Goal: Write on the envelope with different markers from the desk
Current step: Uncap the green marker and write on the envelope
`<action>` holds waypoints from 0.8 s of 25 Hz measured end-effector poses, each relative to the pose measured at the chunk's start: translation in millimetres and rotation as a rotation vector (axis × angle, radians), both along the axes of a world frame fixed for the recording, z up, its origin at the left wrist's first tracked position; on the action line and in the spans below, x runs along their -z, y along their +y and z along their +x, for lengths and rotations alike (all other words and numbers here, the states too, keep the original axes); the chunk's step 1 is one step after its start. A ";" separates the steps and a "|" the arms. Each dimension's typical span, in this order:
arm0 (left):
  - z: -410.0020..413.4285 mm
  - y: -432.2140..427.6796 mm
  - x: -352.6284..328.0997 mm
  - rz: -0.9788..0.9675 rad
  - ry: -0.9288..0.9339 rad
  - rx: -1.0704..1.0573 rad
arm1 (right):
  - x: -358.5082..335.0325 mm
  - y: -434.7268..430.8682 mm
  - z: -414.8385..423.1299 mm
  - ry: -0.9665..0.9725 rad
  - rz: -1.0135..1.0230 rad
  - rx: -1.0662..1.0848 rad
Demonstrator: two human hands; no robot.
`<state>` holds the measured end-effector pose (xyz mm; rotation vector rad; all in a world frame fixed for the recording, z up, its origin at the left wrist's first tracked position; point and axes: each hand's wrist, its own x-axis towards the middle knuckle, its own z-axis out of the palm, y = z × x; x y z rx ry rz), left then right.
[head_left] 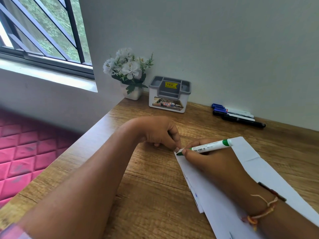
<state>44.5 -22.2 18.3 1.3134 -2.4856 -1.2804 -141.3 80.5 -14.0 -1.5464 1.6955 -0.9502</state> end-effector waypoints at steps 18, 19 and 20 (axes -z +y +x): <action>0.7 -0.6 0.4 0.001 0.007 0.011 | 1.2 0.0 0.3 0.042 -0.035 0.010; 0.8 -0.6 0.1 0.006 0.005 0.013 | 1.6 -0.3 0.2 0.044 -0.044 0.008; 0.6 -0.7 -0.1 0.006 0.001 0.015 | 1.4 -0.2 -0.1 0.045 -0.055 0.011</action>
